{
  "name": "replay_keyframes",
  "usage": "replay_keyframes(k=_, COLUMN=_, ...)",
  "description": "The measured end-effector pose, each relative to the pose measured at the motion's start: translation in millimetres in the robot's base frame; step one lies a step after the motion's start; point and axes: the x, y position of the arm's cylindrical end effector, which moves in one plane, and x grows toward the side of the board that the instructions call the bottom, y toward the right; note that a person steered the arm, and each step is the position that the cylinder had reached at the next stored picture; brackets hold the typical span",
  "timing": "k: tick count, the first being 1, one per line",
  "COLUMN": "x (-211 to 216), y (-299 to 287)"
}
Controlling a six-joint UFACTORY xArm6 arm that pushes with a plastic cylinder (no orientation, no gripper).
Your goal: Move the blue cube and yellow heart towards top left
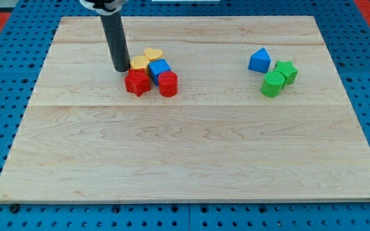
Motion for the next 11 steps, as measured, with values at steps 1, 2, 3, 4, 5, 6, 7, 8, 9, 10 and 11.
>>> replay_keyframes(k=1, x=0, y=0)
replay_keyframes(k=2, x=4, y=1)
replay_keyframes(k=3, x=20, y=14)
replay_keyframes(k=4, x=64, y=-32)
replay_keyframes(k=5, x=106, y=24)
replay_keyframes(k=6, x=89, y=80)
replay_keyframes(k=7, x=32, y=89)
replay_keyframes(k=8, x=19, y=91)
replay_keyframes(k=9, x=8, y=85)
replay_keyframes(k=10, x=-10, y=104)
replay_keyframes(k=11, x=-16, y=128)
